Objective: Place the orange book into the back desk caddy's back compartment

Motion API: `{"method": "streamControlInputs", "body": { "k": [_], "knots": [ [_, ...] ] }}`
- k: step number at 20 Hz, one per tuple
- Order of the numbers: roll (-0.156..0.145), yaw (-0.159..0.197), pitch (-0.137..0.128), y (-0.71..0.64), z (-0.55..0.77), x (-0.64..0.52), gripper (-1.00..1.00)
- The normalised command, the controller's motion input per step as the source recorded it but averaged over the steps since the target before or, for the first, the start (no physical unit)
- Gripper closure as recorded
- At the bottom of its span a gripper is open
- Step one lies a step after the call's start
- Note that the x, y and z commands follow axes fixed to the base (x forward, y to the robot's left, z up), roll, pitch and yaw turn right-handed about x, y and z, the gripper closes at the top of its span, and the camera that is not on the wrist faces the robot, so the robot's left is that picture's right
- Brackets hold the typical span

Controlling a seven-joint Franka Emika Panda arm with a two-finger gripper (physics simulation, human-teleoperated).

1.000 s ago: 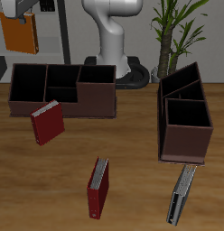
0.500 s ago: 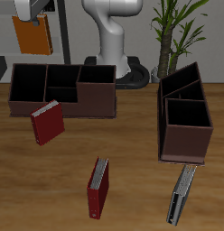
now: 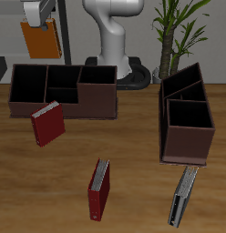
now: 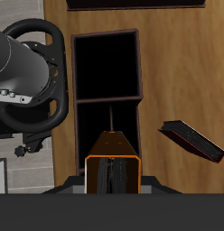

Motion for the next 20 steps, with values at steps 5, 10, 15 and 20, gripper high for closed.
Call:
{"method": "streamControlInputs", "body": {
  "k": [5,10,15,20],
  "knots": [
    [0.027,0.007,0.007,0.11,-0.04,-0.02,1.00],
    [0.028,0.015,0.020,0.11,-0.12,0.00,1.00],
    [0.016,0.003,0.017,0.08,-0.08,0.01,1.00],
    [0.027,-0.001,0.030,0.13,-0.13,-0.03,1.00]
  ]
}}
